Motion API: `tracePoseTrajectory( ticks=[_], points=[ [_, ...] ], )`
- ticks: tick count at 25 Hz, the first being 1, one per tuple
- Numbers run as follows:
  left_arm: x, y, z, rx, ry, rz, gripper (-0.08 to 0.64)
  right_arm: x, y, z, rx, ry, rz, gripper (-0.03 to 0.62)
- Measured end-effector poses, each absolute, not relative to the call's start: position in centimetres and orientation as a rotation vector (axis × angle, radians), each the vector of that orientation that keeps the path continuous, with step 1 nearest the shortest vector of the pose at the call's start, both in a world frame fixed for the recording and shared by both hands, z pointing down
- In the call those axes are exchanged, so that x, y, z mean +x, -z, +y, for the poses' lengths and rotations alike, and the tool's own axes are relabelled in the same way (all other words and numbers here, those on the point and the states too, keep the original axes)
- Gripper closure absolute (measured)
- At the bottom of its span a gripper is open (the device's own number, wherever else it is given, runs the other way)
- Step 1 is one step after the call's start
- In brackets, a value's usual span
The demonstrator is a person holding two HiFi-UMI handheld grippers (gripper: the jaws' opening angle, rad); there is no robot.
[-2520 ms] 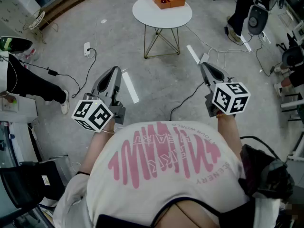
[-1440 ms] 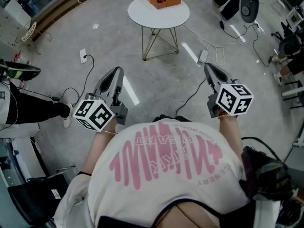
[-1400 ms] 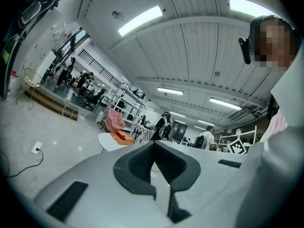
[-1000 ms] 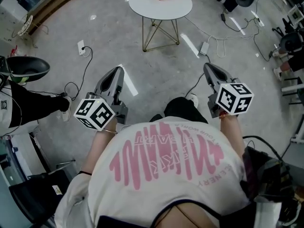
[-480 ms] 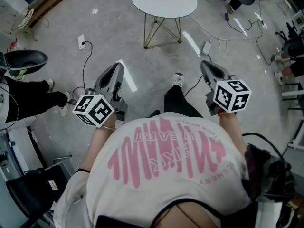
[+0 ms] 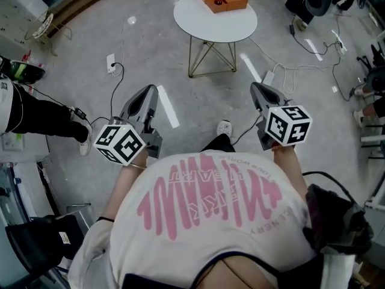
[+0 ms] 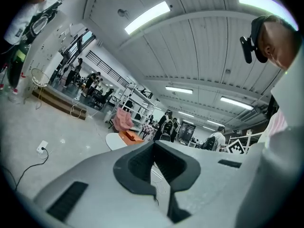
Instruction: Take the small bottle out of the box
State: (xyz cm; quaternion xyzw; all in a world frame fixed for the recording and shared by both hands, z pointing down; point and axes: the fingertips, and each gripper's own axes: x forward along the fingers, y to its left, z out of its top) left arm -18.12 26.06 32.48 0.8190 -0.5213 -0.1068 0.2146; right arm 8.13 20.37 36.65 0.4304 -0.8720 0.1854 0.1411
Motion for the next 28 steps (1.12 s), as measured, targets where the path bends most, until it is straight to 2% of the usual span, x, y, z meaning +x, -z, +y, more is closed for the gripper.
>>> tracePoseTrajectory(
  ticks=[14, 28],
  points=[
    [-13.8, -28.0, 10.0, 2.249, 0.358, -1.563, 0.552, 14.8, -30.4, 0.7, 1.257, -0.437, -2.603, 0.589],
    [-6.8, -27.1, -3.0, 2.262, 0.363, -1.614, 0.552, 23.0, -30.3, -13.4, 1.283, -0.493, -2.652, 0.589]
  ],
)
